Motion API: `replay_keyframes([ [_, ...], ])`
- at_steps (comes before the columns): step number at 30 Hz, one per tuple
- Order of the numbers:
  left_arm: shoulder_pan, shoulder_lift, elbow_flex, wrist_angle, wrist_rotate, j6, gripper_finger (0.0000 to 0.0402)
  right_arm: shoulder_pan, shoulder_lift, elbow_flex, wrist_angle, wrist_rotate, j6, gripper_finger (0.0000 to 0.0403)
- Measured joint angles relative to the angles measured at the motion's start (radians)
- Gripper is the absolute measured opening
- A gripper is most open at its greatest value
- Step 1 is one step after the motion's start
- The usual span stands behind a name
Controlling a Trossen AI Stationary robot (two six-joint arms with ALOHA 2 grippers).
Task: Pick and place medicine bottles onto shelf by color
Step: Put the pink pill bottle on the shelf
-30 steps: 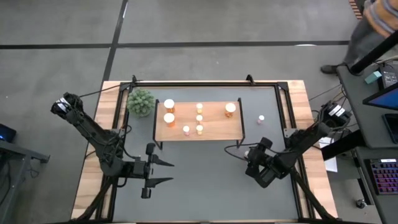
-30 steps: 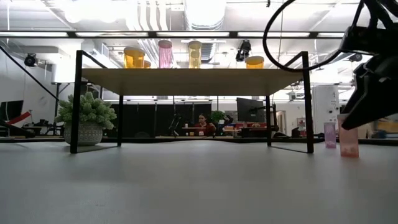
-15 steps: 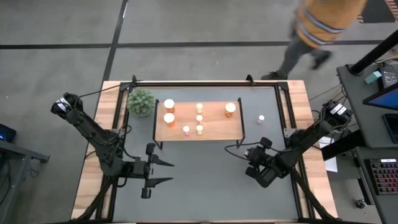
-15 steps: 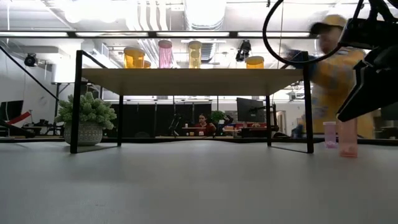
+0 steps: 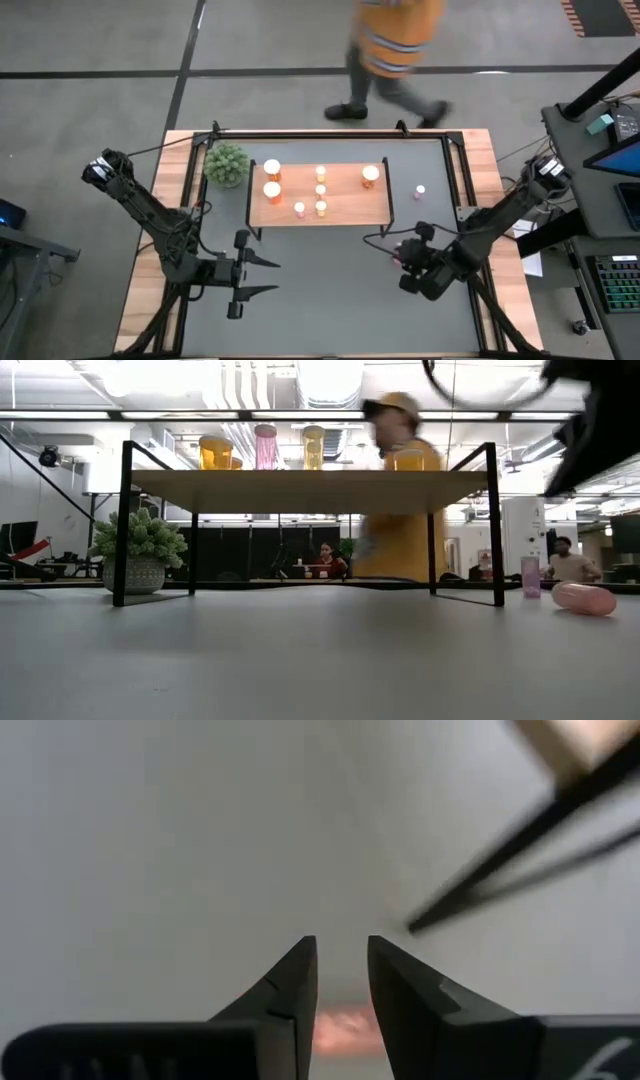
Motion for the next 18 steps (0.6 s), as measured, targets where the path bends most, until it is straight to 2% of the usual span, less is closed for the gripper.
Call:
replay_keyframes([
  [4,0.000,-0.001,0.000,0.000,0.000,0.010,0.0183,0.000,-0.038,0.087,-0.003,-0.006,-0.077,0.0065],
  [7,0.000,-0.001,0.000,0.000,0.000,0.010,0.0183,-0.003,-0.046,0.134,-0.051,-0.007,-0.037,0.0060],
  [9,0.000,-0.001,0.000,0.000,0.000,0.009,0.0183,-0.007,-0.044,0.160,-0.133,-0.017,0.110,0.0064],
  [13,0.000,0.000,-0.002,0.000,0.000,0.009,0.0183,-0.011,-0.035,0.180,-0.298,-0.137,0.468,0.0096],
  [16,0.000,-0.001,-0.002,0.000,0.000,0.010,0.0183,-0.011,-0.030,0.144,-0.317,-0.202,0.662,0.0136],
  [18,0.000,-0.001,-0.001,-0.001,0.000,0.010,0.0183,-0.012,-0.017,0.113,-0.306,-0.208,0.729,0.0164],
])
